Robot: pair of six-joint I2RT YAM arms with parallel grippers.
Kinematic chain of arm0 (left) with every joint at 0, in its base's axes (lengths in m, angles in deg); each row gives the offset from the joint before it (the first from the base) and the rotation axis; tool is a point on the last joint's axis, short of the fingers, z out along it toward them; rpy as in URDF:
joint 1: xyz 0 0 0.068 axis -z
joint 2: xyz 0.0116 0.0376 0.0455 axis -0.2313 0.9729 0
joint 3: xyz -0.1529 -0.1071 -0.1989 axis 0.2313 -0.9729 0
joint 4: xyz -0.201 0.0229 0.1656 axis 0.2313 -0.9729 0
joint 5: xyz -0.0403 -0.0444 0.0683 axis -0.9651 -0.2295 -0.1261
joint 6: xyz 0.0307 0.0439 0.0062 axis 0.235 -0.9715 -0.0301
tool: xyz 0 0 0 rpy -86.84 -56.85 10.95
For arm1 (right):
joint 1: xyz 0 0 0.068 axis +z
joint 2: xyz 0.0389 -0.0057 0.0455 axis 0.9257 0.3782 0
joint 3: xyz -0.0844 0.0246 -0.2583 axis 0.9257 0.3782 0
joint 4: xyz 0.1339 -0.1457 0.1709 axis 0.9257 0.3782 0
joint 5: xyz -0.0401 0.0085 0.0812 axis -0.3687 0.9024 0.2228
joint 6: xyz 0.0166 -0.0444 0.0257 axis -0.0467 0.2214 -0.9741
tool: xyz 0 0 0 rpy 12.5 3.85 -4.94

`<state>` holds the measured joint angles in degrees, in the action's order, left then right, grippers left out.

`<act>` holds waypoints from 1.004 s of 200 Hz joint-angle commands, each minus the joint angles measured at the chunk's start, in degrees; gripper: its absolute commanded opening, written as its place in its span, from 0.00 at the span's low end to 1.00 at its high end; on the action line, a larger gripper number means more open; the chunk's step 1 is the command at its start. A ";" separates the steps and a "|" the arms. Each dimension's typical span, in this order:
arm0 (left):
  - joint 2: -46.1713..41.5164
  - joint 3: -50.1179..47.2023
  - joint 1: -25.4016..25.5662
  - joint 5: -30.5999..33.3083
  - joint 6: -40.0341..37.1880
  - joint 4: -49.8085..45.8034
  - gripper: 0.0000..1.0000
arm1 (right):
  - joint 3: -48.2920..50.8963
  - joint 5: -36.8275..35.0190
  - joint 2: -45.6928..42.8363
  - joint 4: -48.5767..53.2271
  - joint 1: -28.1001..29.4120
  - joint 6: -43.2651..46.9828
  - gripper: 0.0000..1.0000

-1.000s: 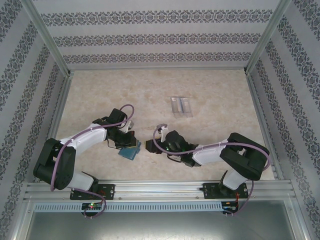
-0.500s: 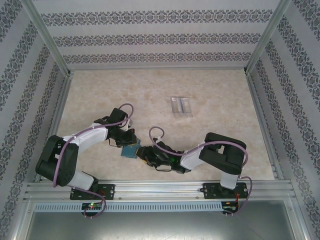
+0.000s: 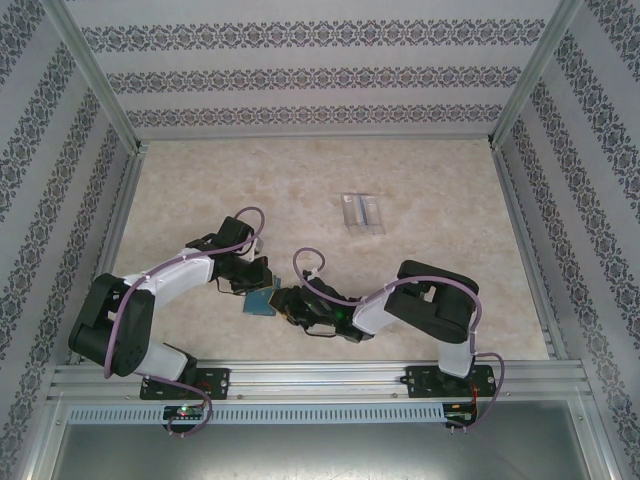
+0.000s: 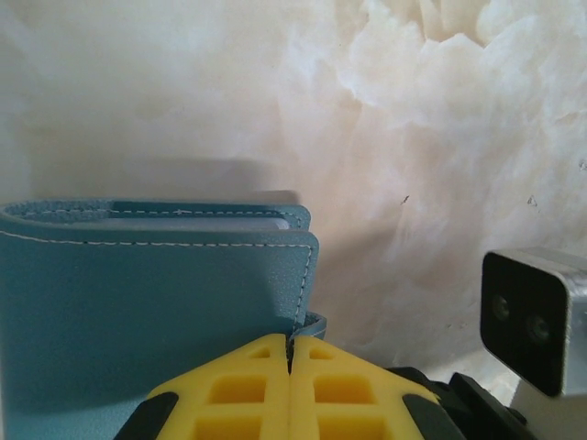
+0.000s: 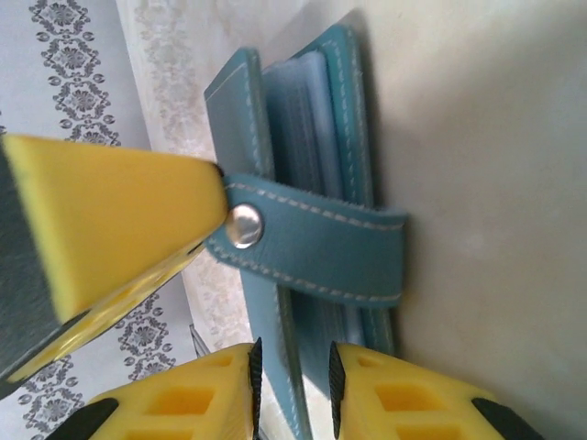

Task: Put the credit cards into the card holder

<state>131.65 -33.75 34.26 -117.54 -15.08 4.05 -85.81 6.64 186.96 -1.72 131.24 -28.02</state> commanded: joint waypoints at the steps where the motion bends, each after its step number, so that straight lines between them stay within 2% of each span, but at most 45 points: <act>1: -1.06 -0.33 -0.85 0.98 0.41 1.02 0.00 | -1.72 1.59 1.46 -0.58 -0.49 1.03 0.28; 9: -1.06 -0.19 -0.98 0.98 0.33 0.96 0.00 | -1.96 1.90 1.55 -0.38 -0.59 1.18 0.25; 40: -2.08 0.02 -1.21 1.31 0.41 0.10 0.00 | -0.51 1.93 0.81 0.38 -1.29 1.13 0.00; 108: -5.84 -3.25 -1.95 5.40 1.00 0.32 0.00 | 2.31 3.89 -1.96 4.67 -4.21 3.11 0.00; 201: -0.85 -3.63 -2.20 1.13 0.52 5.43 0.00 | 1.72 6.04 1.11 3.55 -4.97 1.28 0.00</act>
<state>129.88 -37.40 32.75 -115.50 -14.64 7.46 -84.61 12.25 186.59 0.38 127.11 -26.36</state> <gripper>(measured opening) 0.064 0.045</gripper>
